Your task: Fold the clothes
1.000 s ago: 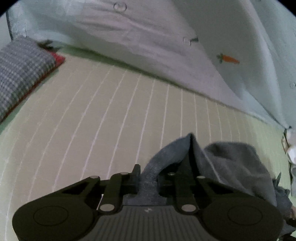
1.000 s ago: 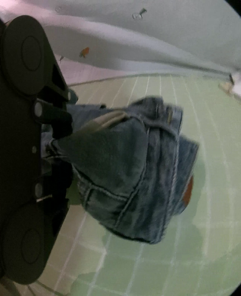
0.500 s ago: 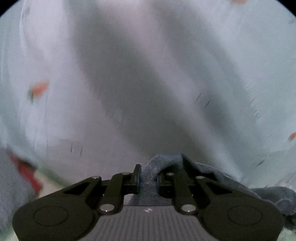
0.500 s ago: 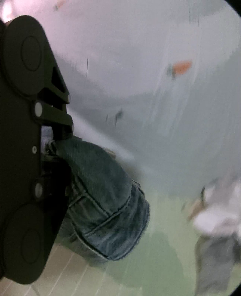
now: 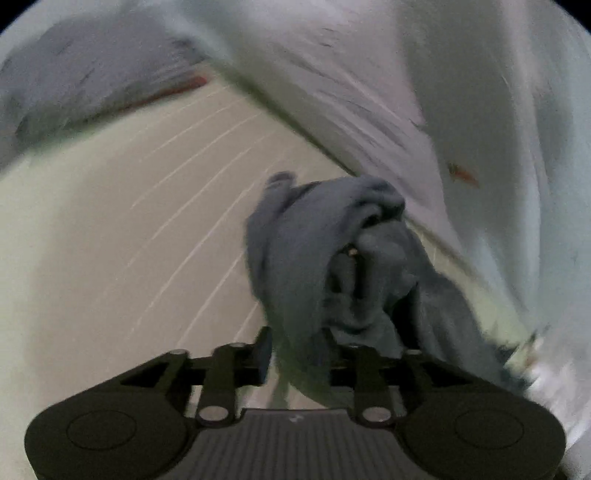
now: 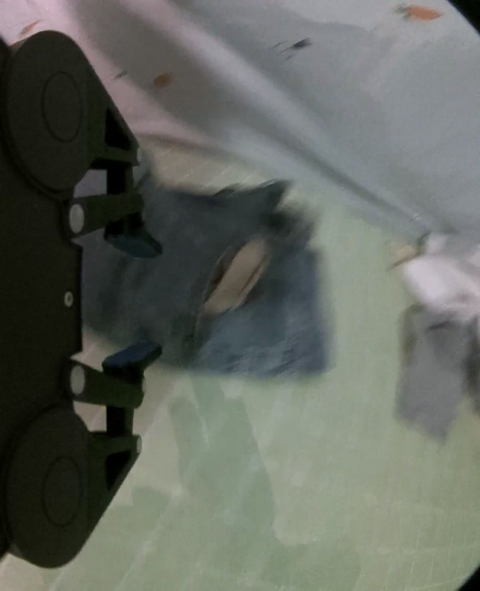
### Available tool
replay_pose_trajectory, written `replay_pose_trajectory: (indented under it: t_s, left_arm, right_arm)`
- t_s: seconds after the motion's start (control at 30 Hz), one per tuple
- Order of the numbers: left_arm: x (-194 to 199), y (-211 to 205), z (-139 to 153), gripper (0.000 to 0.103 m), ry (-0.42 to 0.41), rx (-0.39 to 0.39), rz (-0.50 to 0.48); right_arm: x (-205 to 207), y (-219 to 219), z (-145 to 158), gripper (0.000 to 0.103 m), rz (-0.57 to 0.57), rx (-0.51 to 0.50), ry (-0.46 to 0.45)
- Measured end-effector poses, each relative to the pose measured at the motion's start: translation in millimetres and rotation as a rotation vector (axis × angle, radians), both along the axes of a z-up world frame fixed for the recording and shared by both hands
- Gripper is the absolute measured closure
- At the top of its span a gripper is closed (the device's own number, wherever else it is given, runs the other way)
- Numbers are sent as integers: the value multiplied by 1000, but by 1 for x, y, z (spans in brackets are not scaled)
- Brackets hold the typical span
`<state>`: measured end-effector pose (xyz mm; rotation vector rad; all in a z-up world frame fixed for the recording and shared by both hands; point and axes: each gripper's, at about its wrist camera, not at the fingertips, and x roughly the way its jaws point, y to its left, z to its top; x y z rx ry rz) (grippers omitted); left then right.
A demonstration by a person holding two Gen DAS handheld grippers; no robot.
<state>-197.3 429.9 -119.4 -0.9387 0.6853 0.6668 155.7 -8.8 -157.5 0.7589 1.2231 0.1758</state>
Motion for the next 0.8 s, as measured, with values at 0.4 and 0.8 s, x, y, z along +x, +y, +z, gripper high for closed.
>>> replay_pose_trajectory:
  t_s: [0.4,0.8]
  left_arm:
    - [43,31,5,61,-13,92,9]
    - [92,57,-7,83,81,242,-56]
  right_arm:
    - [0,21,-16,20,-90,271,27]
    - [-15,23,-31,28,-109,252,44]
